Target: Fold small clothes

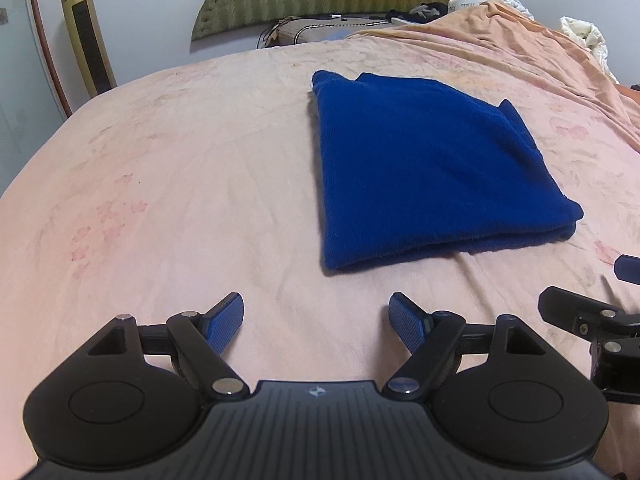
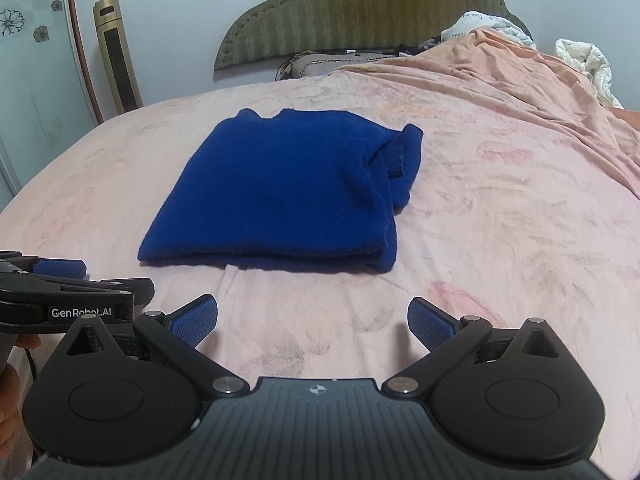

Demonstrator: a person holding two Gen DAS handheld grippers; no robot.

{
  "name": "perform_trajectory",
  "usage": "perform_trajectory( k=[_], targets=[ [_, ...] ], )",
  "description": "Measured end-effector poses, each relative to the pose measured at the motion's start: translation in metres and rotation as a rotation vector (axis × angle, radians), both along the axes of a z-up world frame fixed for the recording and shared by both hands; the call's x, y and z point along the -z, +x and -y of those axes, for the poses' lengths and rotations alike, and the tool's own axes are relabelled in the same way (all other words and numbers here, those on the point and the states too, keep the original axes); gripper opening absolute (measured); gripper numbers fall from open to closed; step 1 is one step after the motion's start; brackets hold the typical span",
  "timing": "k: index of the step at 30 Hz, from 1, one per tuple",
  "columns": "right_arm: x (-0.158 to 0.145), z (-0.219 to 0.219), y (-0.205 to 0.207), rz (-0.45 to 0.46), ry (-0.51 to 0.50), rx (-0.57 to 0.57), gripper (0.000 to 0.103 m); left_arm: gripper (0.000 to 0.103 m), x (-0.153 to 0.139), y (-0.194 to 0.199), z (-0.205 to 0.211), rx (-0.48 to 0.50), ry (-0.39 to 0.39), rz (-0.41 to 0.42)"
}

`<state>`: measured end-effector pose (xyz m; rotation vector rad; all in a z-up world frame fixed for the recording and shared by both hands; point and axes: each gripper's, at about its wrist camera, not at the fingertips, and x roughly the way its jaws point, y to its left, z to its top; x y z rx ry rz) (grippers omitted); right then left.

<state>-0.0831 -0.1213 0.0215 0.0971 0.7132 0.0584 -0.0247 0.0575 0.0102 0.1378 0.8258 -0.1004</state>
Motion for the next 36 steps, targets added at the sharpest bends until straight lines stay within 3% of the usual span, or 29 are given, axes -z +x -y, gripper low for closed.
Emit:
perform_trajectory(
  k=[36],
  targets=[
    [0.0074, 0.0066, -0.0004, 0.007, 0.011, -0.005, 0.103, 0.084, 0.0078, -0.0004, 0.0036, -0.035, 0.001, -0.003]
  ],
)
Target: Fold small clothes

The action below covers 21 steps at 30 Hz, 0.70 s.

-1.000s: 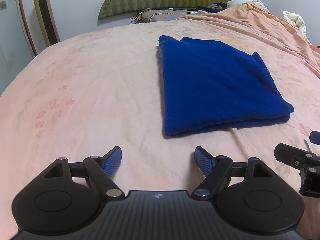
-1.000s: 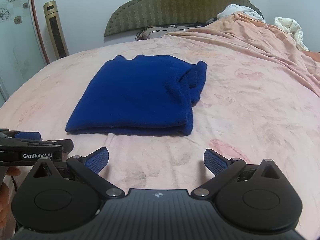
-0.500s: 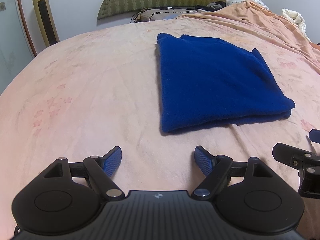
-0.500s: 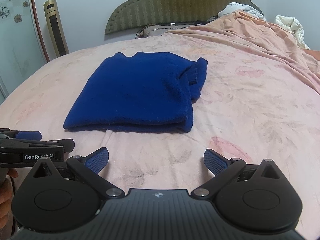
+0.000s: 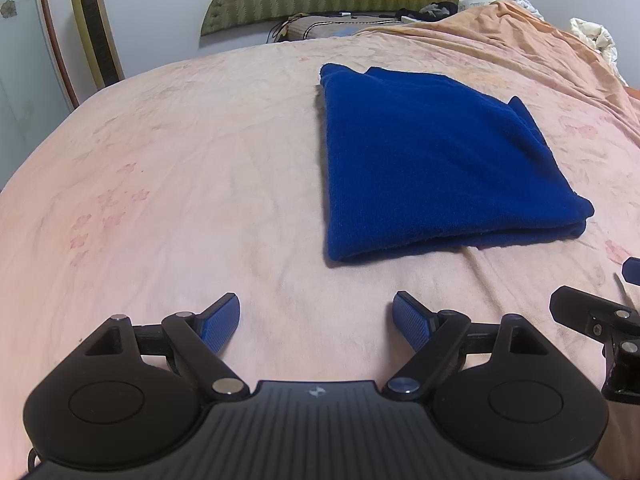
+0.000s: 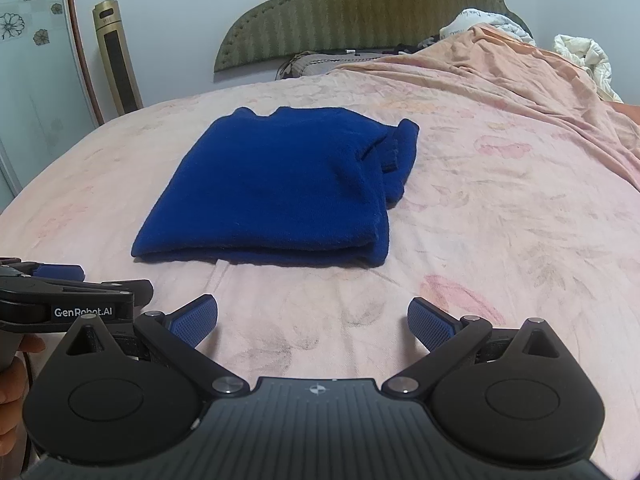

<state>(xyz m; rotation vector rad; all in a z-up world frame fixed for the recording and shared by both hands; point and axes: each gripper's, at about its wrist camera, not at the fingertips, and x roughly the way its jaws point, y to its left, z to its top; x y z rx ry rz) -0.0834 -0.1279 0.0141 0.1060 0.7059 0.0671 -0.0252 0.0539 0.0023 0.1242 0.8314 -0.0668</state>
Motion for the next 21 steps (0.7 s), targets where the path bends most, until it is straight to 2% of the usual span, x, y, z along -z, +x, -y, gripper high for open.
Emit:
perform_trajectory(
  k=[21],
  targets=[
    [-0.0061, -0.0026, -0.0095, 0.017, -0.017, -0.023, 0.103, 0.084, -0.0024, -0.0050, -0.0007, -0.015, -0.004, 0.006]
  ],
)
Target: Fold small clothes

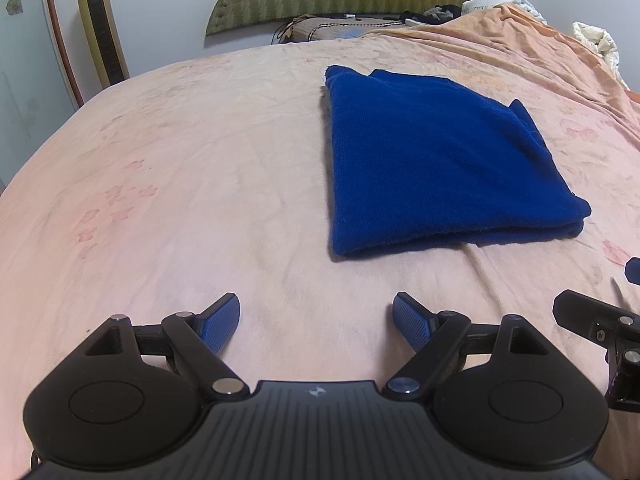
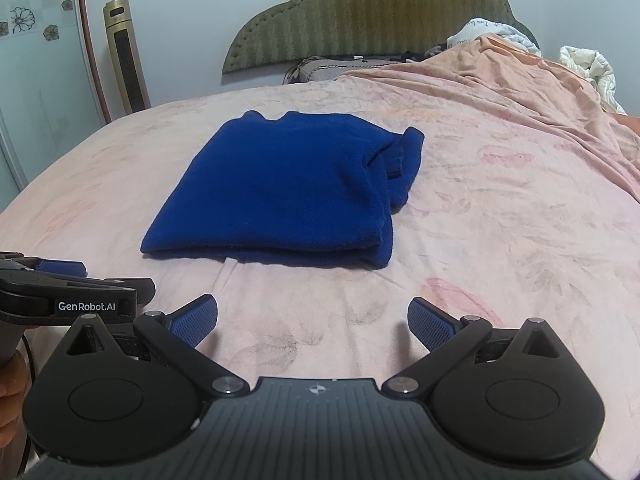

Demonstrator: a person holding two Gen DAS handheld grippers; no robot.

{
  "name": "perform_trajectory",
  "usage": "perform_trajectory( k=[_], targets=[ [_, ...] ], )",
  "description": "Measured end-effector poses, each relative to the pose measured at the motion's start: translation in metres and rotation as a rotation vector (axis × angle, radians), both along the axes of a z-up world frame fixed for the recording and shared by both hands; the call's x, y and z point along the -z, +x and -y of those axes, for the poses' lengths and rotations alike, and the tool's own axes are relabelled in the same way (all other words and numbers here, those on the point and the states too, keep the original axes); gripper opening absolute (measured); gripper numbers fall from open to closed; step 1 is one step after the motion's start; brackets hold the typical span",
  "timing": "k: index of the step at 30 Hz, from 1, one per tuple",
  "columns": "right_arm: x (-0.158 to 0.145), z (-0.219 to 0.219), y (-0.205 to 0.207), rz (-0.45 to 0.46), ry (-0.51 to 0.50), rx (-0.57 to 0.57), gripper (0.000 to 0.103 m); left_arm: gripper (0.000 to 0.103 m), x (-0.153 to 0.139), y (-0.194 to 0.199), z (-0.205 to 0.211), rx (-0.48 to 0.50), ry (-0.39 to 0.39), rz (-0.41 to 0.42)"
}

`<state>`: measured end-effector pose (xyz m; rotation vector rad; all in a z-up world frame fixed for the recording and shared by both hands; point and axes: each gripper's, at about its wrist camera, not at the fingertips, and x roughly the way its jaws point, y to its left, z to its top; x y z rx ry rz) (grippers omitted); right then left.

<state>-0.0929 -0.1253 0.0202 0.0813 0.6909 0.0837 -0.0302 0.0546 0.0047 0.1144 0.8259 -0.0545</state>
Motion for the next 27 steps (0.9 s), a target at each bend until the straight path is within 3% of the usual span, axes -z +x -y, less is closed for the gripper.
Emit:
perform_trajectory(
  k=[27],
  targets=[
    [-0.0035, 0.0002, -0.0060, 0.002, 0.002, -0.023, 0.102, 0.084, -0.0070, -0.0085, -0.0029, 0.020, 0.016, 0.046]
  ],
)
